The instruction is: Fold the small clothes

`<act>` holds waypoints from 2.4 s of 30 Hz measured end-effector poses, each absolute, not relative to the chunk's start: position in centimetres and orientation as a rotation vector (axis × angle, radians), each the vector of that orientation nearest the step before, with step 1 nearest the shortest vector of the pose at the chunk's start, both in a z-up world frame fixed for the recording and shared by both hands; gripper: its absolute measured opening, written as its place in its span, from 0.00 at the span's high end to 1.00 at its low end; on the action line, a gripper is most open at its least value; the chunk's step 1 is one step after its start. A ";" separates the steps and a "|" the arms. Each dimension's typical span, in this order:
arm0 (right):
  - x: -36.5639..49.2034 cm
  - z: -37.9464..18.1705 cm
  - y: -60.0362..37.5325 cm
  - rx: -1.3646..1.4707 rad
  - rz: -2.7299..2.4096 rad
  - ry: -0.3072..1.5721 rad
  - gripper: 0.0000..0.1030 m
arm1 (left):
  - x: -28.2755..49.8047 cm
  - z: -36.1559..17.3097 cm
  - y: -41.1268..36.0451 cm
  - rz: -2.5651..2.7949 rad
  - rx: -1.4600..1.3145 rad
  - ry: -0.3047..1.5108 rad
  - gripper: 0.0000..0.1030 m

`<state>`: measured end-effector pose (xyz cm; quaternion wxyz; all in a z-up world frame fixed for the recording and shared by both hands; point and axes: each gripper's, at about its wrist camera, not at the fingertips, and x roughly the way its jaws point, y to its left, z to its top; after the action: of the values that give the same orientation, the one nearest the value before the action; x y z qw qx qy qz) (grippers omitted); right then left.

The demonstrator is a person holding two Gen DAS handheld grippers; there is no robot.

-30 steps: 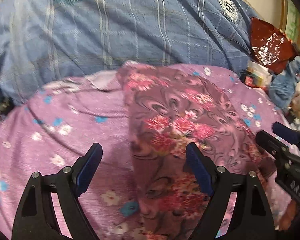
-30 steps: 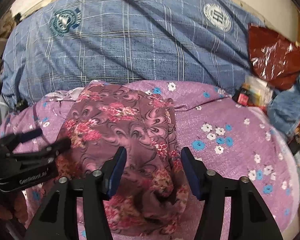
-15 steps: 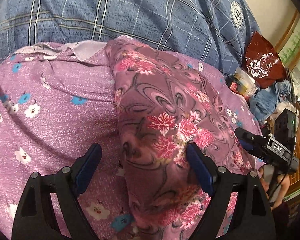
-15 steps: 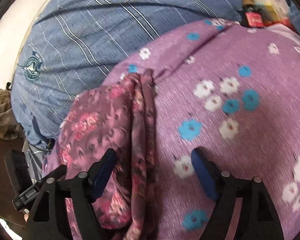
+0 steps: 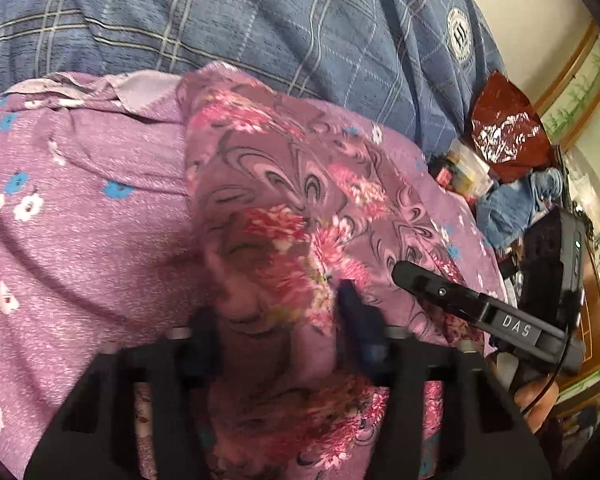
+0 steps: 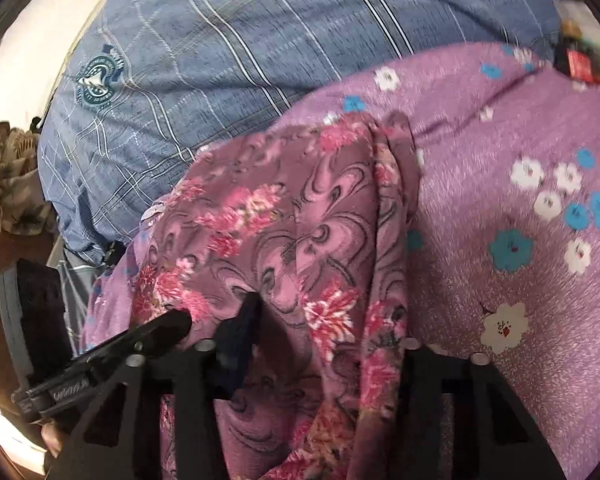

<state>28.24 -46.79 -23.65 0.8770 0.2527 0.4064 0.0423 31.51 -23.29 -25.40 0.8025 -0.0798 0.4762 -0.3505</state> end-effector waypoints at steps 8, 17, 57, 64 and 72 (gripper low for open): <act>25.8 -19.5 -44.7 0.454 0.057 0.705 0.77 | 29.6 -23.1 -22.3 -0.711 -0.147 0.955 0.75; 24.3 -17.4 -41.1 0.396 0.095 0.671 0.77 | 27.8 -21.4 -19.3 -0.673 -0.106 0.917 0.76; 23.0 -18.7 -32.8 0.457 0.286 0.699 0.73 | 25.6 -19.9 -9.9 -0.574 -0.129 0.946 0.75; 23.6 -22.7 -30.0 0.284 0.176 0.842 0.57 | 25.5 -24.4 -9.5 -0.421 -0.017 1.031 0.21; 19.2 -16.9 -28.8 0.096 -0.012 0.667 0.39 | 21.3 -19.4 -7.0 -0.237 0.041 0.847 0.20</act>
<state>19.23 -28.79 -16.87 0.9438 0.0473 0.3270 -0.0057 21.33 -6.98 -19.38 0.9047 0.0196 0.4099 -0.1145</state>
